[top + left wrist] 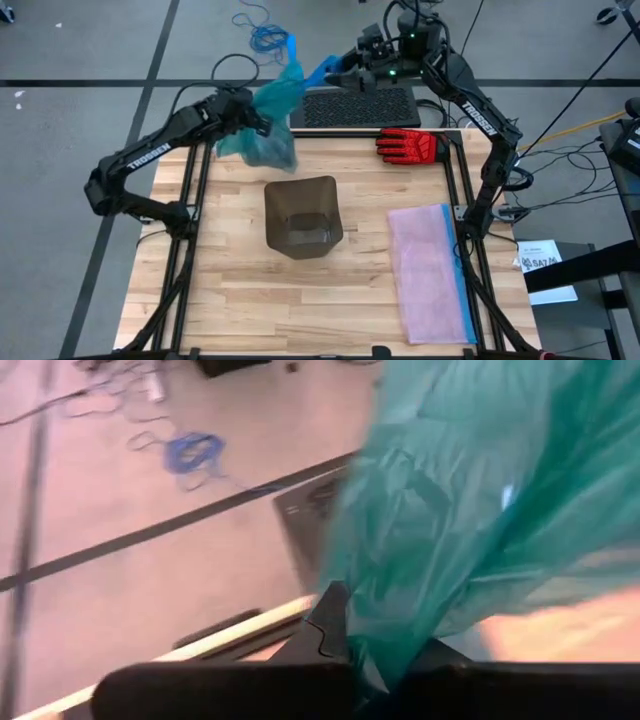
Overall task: Place trash/remove bag and relplace
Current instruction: Remove the blue trash bag from the black trash bin
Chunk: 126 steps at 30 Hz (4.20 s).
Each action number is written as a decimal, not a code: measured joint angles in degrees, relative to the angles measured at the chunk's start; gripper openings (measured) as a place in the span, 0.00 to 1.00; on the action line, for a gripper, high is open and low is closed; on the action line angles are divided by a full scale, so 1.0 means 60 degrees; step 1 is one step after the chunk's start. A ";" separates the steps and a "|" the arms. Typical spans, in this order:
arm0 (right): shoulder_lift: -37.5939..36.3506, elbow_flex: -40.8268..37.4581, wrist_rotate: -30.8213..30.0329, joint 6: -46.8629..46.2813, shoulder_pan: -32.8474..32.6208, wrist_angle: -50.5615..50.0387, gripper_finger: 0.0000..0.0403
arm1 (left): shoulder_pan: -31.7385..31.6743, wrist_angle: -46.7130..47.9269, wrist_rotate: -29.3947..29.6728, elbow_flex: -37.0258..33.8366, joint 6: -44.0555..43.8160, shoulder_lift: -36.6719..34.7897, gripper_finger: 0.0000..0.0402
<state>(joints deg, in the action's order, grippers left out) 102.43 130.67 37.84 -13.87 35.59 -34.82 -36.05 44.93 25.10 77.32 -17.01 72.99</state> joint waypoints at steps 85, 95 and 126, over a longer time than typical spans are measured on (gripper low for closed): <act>0.0022 -0.0004 -0.0105 0.0584 -0.0390 -0.0235 0.26 | -0.1854 -0.0568 -0.5172 -0.3580 0.0158 -0.0841 0.05; 0.0022 -0.0004 -0.0104 0.0679 -0.0390 -0.0372 0.04 | -0.1878 -0.0529 -0.4188 -0.5092 0.0461 0.0437 0.00; 0.0022 -0.0004 -0.0116 0.1180 -0.0390 -0.1190 0.02 | -0.3011 0.0827 -0.3641 -0.5047 -0.0047 -0.1585 0.00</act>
<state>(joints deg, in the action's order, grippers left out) 102.56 130.65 37.15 -6.79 33.26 -41.96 -54.12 49.89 3.25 47.04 -17.29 63.48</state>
